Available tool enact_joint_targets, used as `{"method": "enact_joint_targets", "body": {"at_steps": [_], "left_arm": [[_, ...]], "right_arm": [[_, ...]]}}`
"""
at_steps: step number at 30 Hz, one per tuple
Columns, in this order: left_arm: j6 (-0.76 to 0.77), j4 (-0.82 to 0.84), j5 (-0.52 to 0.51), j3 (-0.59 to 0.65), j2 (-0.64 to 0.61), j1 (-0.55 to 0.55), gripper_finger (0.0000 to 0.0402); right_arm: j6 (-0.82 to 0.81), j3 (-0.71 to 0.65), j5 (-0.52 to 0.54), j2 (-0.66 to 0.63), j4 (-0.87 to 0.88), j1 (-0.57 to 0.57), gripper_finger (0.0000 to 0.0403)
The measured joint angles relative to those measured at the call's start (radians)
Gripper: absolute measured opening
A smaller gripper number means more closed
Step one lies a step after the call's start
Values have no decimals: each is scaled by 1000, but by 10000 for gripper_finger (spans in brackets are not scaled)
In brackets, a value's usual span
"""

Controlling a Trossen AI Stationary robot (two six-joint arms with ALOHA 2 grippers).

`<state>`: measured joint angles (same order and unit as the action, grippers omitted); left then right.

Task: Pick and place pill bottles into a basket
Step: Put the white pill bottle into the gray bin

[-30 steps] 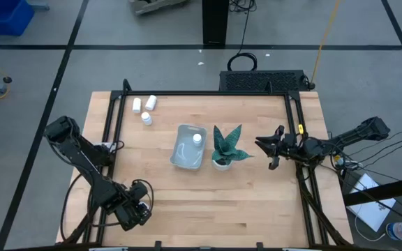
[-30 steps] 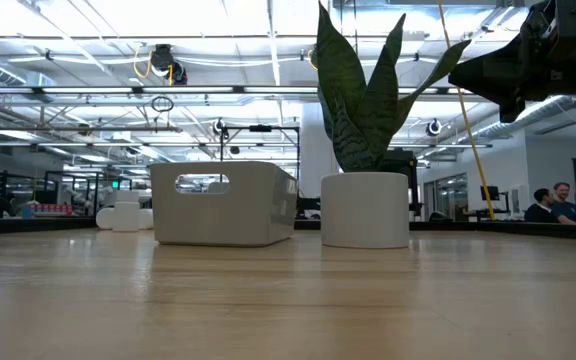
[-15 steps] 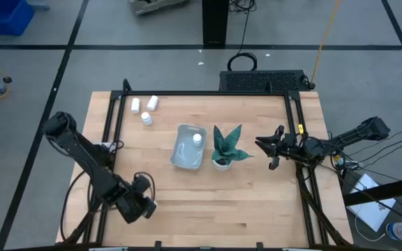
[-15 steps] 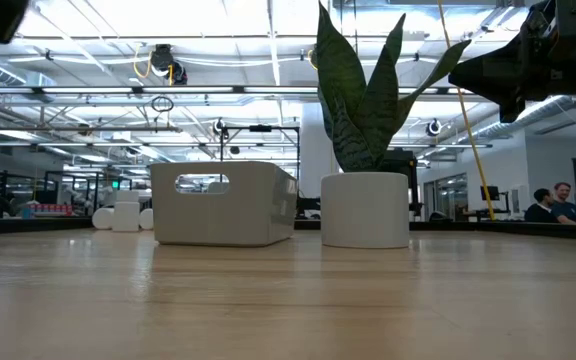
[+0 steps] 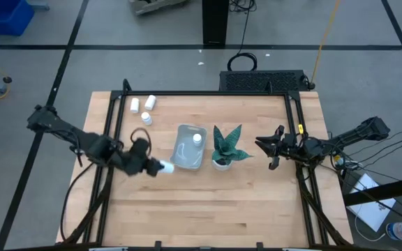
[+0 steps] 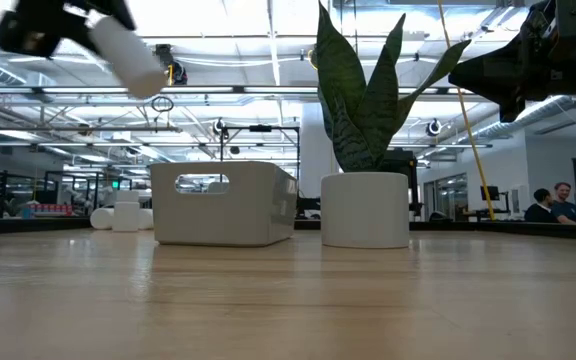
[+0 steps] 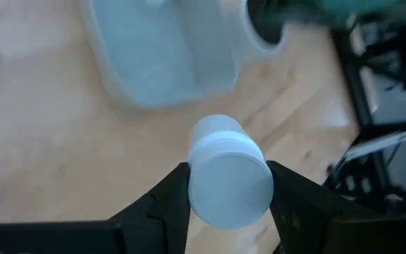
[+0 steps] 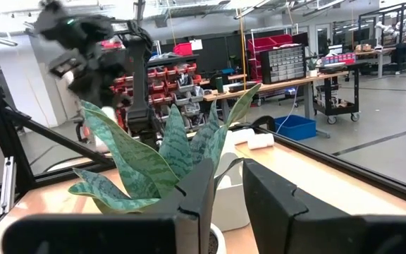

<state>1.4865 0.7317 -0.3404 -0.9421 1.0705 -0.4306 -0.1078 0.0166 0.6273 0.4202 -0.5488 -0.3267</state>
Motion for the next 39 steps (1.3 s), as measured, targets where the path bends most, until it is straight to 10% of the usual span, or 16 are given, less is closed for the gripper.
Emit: {"method": "enact_joint_targets", "body": {"at_steps": [18, 39], "left_arm": [[-615, 16, 359, -208, 205, 493, 166], [-957, 207, 346, -471, 682, 486, 171]], "right_arm": [[0, 0, 0, 0, 0, 0, 71], [0, 0, 0, 0, 0, 0, 71]]}}
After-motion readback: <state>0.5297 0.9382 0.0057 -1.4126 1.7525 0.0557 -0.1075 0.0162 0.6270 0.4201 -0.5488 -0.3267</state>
